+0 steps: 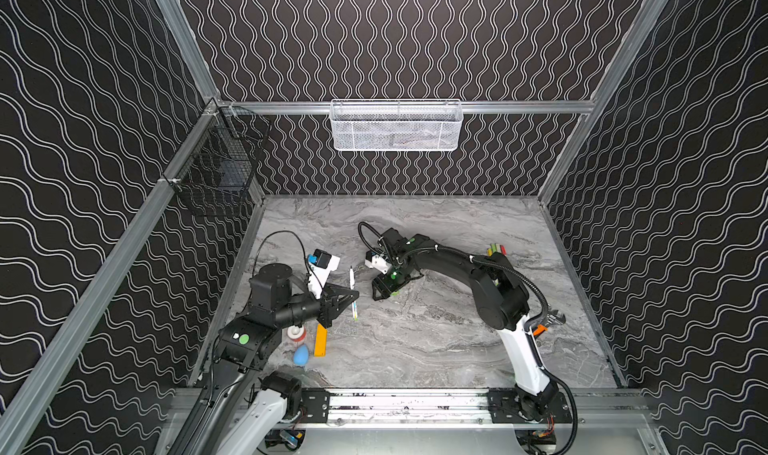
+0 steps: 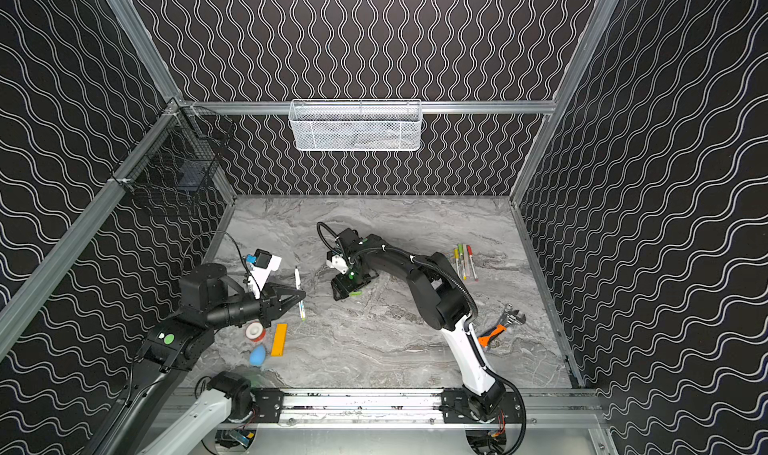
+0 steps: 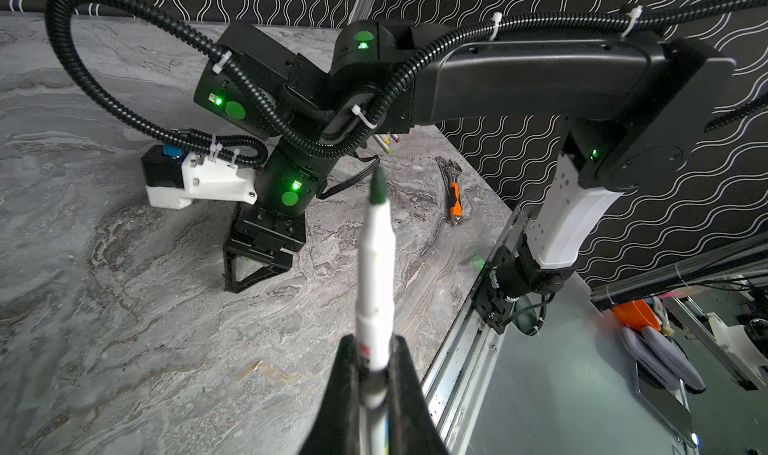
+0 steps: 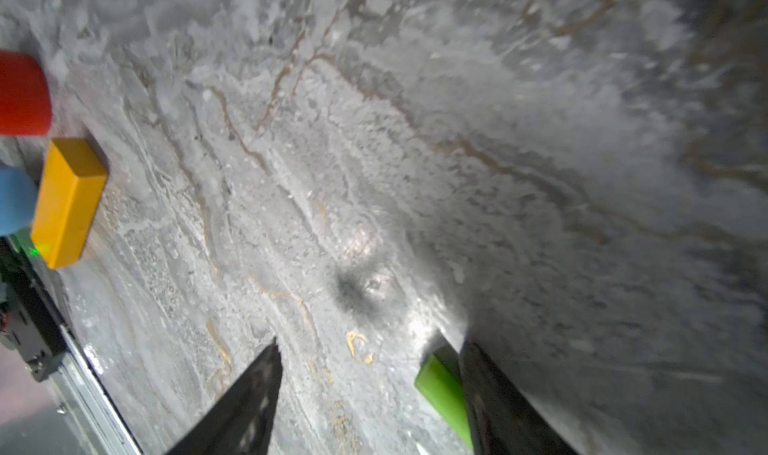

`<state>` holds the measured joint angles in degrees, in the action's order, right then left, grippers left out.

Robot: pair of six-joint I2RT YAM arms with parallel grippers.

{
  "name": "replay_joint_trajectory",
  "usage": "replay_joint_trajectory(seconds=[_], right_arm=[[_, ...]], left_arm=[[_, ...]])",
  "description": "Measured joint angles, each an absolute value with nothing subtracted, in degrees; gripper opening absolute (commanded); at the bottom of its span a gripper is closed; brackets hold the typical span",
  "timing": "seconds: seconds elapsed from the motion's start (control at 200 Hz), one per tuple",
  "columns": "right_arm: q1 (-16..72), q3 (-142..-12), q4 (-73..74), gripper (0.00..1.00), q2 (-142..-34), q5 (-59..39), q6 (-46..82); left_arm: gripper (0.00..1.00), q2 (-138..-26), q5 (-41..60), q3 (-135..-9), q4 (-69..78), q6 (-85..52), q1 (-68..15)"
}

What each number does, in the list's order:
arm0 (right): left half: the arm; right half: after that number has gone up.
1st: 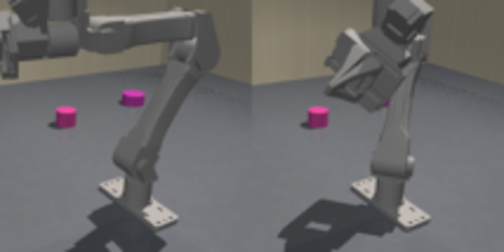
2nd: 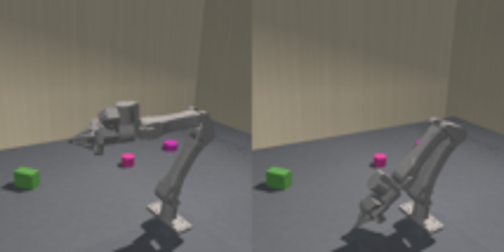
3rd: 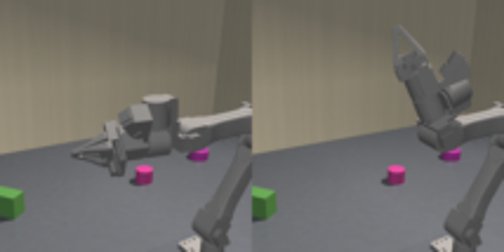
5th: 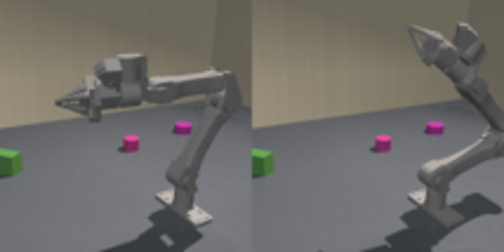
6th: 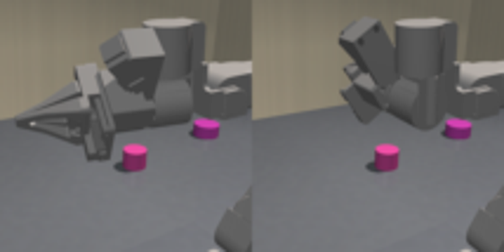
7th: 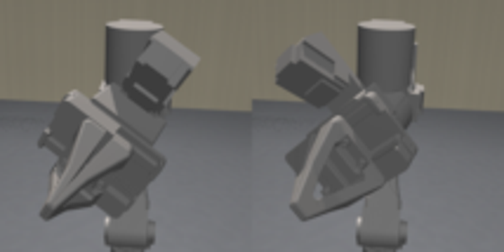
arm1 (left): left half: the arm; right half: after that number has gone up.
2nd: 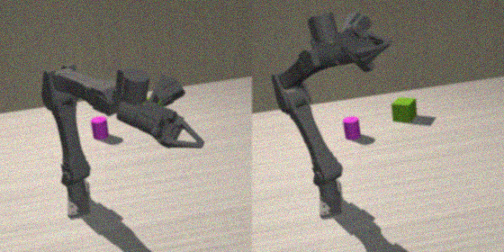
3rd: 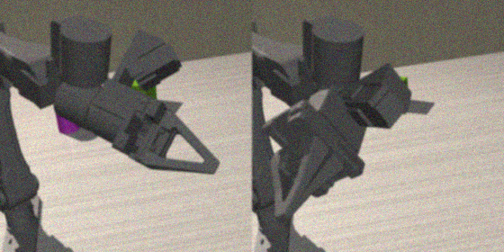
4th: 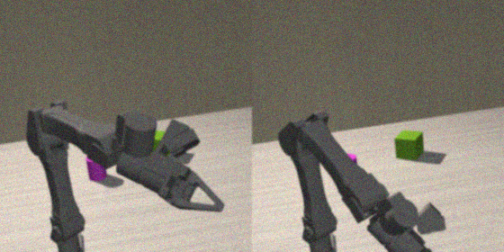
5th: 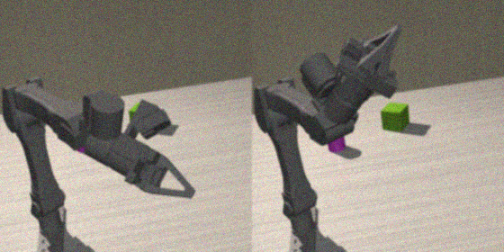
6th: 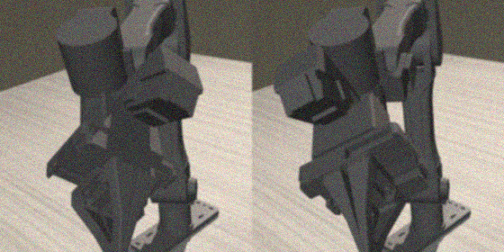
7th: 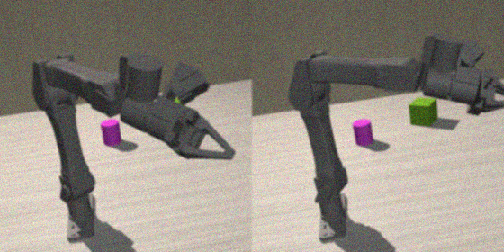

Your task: Insert the pens into the pen caps

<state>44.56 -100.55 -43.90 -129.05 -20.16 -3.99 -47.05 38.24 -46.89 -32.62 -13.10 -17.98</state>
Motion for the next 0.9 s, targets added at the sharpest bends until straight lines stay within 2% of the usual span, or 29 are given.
replay_joint_trajectory(seconds=[0.736,0.901], right_arm=[[46.9,-89.3,-46.4,0.69,-120.9,-18.1,-3.4],[46.6,-85.4,-44.3,0.70,-116.2,-18.6,-1.1]], left_arm=[[0.00,-47.8,40.2,-46.7,-31.4,-13.1,-16.5],[0.00,-47.5,40.5,-46.5,-31.4,-13.1,-16.4]])
